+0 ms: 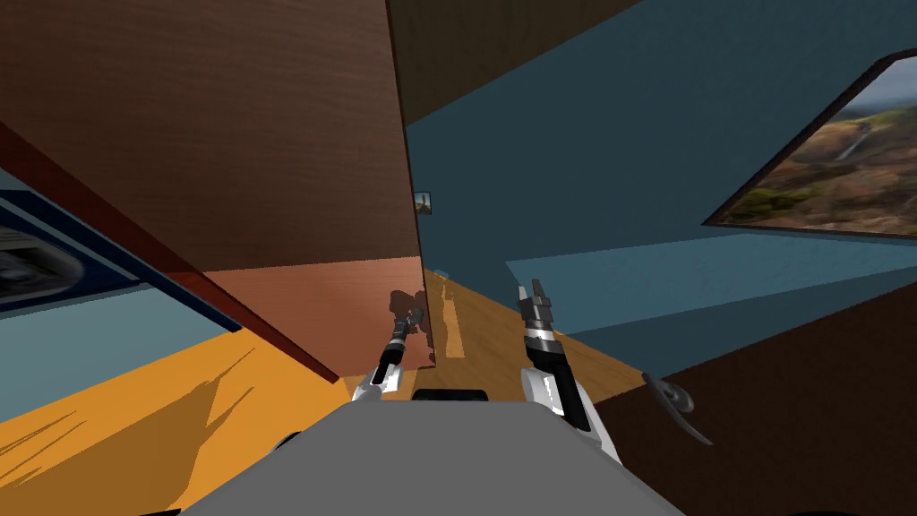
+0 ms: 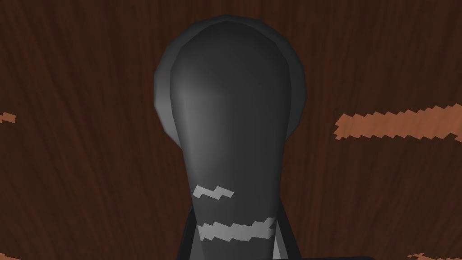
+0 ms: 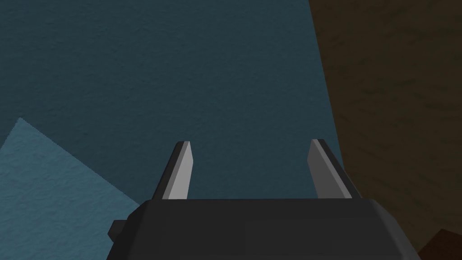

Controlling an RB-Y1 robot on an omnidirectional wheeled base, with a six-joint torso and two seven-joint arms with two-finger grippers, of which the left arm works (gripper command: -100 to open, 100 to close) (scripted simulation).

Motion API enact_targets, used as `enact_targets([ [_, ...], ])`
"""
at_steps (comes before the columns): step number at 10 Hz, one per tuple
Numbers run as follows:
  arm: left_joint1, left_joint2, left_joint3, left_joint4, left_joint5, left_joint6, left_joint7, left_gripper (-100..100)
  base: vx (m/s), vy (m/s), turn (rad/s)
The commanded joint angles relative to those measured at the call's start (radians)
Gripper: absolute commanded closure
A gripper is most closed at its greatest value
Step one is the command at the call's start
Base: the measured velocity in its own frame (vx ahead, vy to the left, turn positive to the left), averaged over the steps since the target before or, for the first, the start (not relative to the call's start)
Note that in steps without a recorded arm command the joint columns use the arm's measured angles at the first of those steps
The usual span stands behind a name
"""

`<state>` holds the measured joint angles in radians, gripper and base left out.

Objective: Push the door open

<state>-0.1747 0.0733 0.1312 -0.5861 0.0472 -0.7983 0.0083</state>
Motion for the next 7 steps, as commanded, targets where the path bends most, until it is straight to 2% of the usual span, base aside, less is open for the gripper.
enact_targets([
  [1, -0.005, 0.001, 0.018, -0.003, 0.01, -0.003, -0.01, 100, 0.193, -0.123, 0.065],
  [4, -0.004, -0.001, 0.047, -0.003, 0.028, -0.004, -0.021, 100, 0.194, -0.103, 0.068],
  [6, -0.004, -0.004, 0.061, -0.003, 0.036, -0.004, -0.027, 100, 0.167, -0.065, 0.046],
  [7, 0.007, 0.004, 0.064, -0.014, 0.036, 0.004, -0.027, 100, 0.073, -0.02, 0.044],
])
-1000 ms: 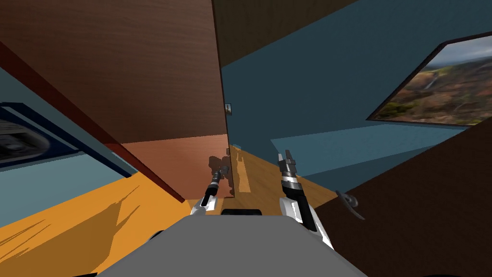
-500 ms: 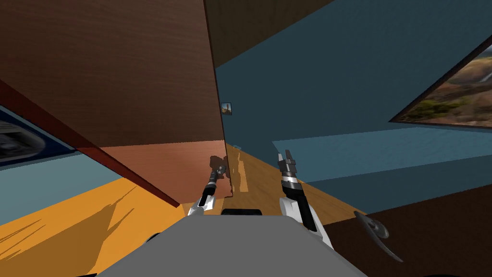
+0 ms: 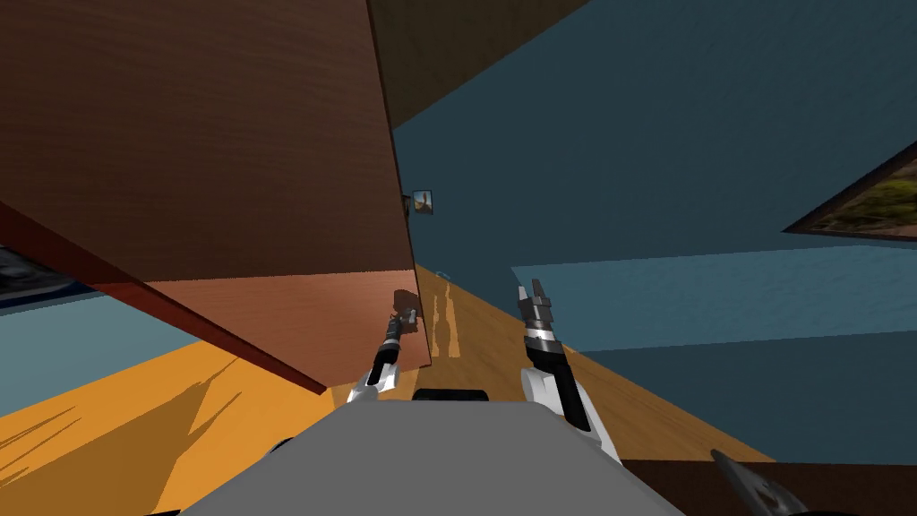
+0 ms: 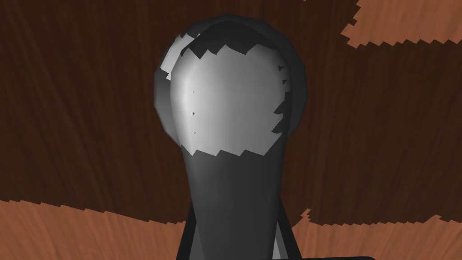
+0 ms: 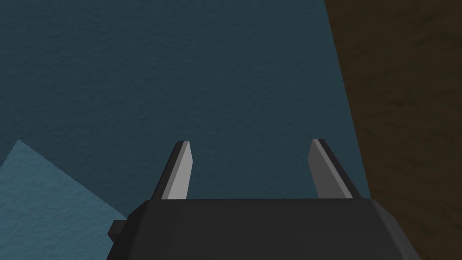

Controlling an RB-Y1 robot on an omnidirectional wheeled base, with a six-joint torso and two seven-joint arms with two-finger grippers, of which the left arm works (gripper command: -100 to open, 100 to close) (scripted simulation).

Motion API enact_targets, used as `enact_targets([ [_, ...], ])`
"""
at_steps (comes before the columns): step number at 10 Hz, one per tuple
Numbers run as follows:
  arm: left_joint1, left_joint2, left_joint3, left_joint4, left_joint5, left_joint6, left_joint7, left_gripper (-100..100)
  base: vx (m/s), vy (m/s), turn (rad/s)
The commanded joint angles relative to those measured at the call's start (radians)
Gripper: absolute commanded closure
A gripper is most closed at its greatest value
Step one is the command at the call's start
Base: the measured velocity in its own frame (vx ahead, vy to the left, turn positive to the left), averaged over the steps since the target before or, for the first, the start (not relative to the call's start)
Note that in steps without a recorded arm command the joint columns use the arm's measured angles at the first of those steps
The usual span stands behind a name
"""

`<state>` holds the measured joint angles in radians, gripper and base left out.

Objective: Push the door open

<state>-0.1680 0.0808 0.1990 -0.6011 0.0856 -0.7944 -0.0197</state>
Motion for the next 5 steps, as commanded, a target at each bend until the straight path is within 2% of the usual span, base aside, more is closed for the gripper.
enact_targets([
  [1, 0.001, 0.003, 0.011, 0.0, 0.007, -0.001, -0.004, 100, 0.11, -0.03, 0.047],
  [5, 0.003, 0.009, 0.049, 0.002, 0.029, -0.003, -0.019, 100, 0.198, -0.055, 0.049],
])
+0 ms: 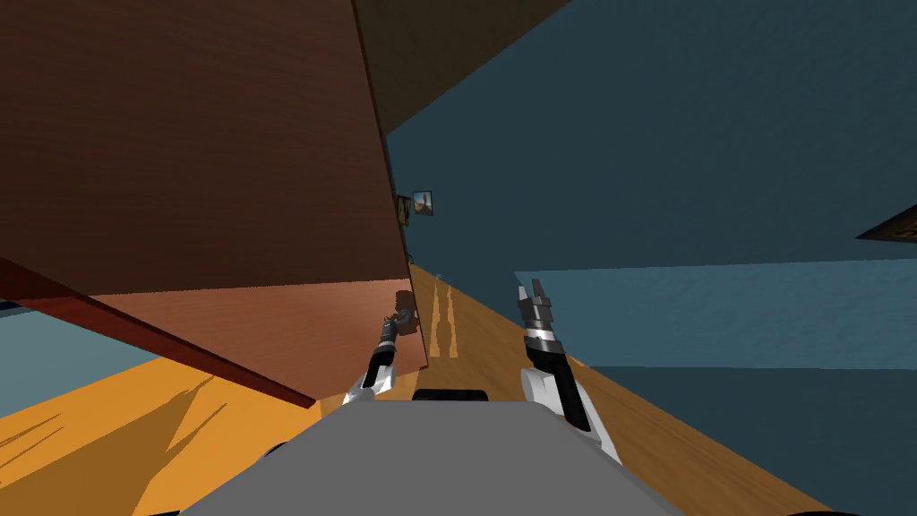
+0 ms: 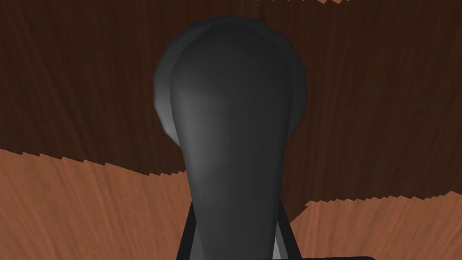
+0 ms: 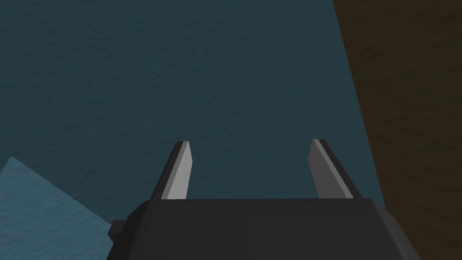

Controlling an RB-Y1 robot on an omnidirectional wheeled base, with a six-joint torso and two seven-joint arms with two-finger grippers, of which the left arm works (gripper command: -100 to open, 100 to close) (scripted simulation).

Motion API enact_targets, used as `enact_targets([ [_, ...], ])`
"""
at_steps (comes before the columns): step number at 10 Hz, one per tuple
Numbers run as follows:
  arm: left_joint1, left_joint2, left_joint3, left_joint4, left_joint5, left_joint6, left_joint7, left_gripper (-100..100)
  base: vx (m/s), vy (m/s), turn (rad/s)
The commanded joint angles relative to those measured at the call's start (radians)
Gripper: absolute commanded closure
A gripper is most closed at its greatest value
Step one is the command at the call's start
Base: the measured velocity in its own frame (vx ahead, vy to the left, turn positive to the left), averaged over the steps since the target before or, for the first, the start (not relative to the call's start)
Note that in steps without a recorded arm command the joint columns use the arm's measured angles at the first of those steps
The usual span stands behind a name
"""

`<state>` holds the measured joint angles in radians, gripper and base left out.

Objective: Push the door open

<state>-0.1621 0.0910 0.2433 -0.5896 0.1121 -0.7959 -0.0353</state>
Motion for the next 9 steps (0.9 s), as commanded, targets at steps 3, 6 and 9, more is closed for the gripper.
enact_targets([
  [3, -0.001, 0.0, 0.035, -0.009, 0.021, -0.003, -0.015, 100, 0.207, -0.074, 0.056],
  [6, 0.012, 0.004, 0.053, -0.014, 0.03, 0.001, -0.02, 100, 0.166, -0.028, 0.045],
  [9, 0.015, 0.012, 0.087, -0.016, 0.051, -0.002, -0.032, 100, 0.189, -0.021, 0.048],
])
